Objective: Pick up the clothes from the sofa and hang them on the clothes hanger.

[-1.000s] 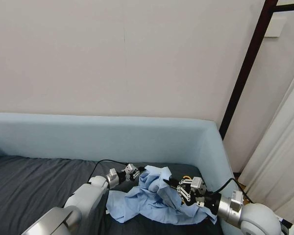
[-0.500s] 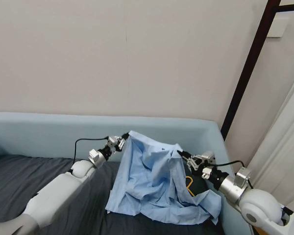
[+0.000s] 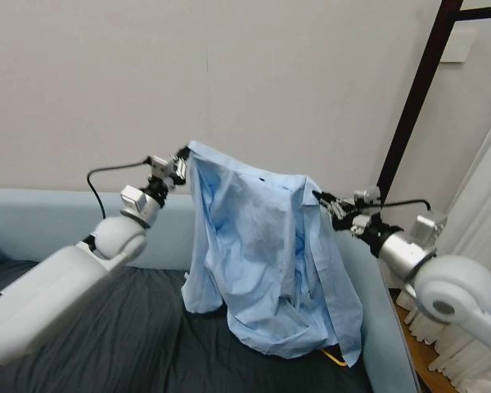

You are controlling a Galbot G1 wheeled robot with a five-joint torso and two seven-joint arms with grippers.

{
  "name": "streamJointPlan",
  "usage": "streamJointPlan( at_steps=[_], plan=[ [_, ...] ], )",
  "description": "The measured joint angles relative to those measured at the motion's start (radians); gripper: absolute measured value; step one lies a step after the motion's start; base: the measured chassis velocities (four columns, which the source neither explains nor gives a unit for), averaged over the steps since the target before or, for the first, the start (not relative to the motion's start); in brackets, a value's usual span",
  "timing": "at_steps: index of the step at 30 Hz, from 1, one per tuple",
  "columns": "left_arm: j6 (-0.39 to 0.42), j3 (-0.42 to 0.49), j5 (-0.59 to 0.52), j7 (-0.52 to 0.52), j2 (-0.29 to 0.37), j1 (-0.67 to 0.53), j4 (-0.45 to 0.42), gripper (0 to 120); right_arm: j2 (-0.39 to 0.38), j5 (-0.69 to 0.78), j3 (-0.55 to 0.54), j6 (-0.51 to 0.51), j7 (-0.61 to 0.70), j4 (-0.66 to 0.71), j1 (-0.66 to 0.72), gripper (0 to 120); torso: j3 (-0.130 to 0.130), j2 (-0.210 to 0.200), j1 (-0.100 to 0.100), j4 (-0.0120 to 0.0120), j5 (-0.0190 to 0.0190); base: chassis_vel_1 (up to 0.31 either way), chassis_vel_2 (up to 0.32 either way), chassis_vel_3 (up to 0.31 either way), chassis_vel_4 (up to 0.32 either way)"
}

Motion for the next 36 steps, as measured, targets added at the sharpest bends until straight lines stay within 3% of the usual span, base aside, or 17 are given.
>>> streamJointPlan(
  at_steps=[1, 5, 13, 16, 17, 19, 21, 23, 24, 27, 32, 36],
  plan=[
    [0.0, 0.0, 0.0, 0.0, 0.0, 0.0, 0.0, 0, 0.0, 0.0, 0.0, 0.0, 0.0, 0.0, 0.0, 0, 0.0, 0.0, 0.0, 0.0, 0.0, 0.0, 0.0, 0.0, 0.0],
    [0.03, 0.072, -0.034, -0.016, 0.029, -0.106, 0.031, 0, 0.085, 0.064, -0.127, -0.009, 0.033, -0.099, 0.21, 0, 0.0, 0.0, 0.0, -0.0002, 0.0001, 0.0, 0.0, 0.0, 0.0],
    [0.059, 0.124, -0.047, -0.051, 0.016, -0.185, 0.082, 0, 0.171, 0.076, -0.229, -0.003, 0.059, -0.211, 0.333, 0, 0.0, 0.0, 0.0, -0.0008, -0.0001, 0.0, 0.0, 0.0, 0.0],
    [0.075, 0.052, -0.069, -0.064, 0.102, -0.105, -0.042, 0, 0.141, 0.083, -0.216, -0.002, 0.063, -0.139, 0.31, 0, 0.0, 0.0, 0.0, -0.0014, 0.0003, 0.0, 0.0, 0.0, 0.0],
    [0.075, 0.052, -0.069, -0.064, 0.102, -0.105, -0.042, 0, 0.141, 0.083, -0.216, -0.002, 0.063, -0.139, 0.31, 0, 0.0, 0.0, 0.0, -0.0014, 0.0003, 0.0, 0.0, 0.0, 0.0],
    [0.084, -0.149, -0.074, -0.07, 0.21, 0.068, -0.192, 0, 0.116, 0.096, -0.18, -0.008, 0.079, -0.037, 0.287, 0, 0.0, 0.0, 0.0, -0.0013, 0.0003, 0.0, 0.0, 0.0, 0.0],
    [0.09, -0.264, -0.075, -0.081, 0.308, 0.221, -0.304, 0, 0.108, 0.119, -0.155, -0.017, 0.097, 0.034, 0.28, 0, 0.0, 0.0, 0.0, 0.0009, -0.0002, 0.0, 0.0, 0.0, 0.0],
    [0.091, -0.275, -0.077, -0.084, 0.324, 0.24, -0.321, 0, 0.107, 0.122, -0.152, -0.018, 0.1, 0.044, 0.28, 0, 0.0, 0.0, 0.0, 0.0009, -0.0004, 0.0, 0.0, 0.0, 0.0],
    [0.098, -0.308, -0.087, -0.095, 0.364, 0.28, -0.369, 0, 0.103, 0.137, -0.139, -0.023, 0.113, 0.078, 0.277, 0, 0.0, 0.0, 0.0, 0.0014, -0.0011, 0.0, 0.0, 0.0, 0.0],
    [0.149, -0.379, -0.176, -0.165, 0.489, 0.285, -0.512, 0, 0.103, 0.191, -0.083, -0.038, 0.15, 0.164, 0.281, 0, 0.0, 0.0, 0.0, -0.0011, 0.0008, 0.0, 0.0, 0.0, 0.0],
    [0.168, -0.402, -0.217, -0.212, 0.569, 0.253, -0.582, 0, 0.062, 0.266, 0.005, -0.05, 0.156, 0.226, 0.244, 0, 0.0, 0.0, 0.0, -0.0007, 0.0006, 0.0, 0.0, 0.0, 0.0],
    [0.199, -0.406, -0.237, -0.238, 0.582, 0.247, -0.605, 0, 0.029, 0.306, 0.057, -0.059, 0.159, 0.28, 0.19, 0, 0.0, 0.0, 0.0, -0.0009, 0.0004, 0.0, 0.0, 0.0, 0.0]
  ],
)
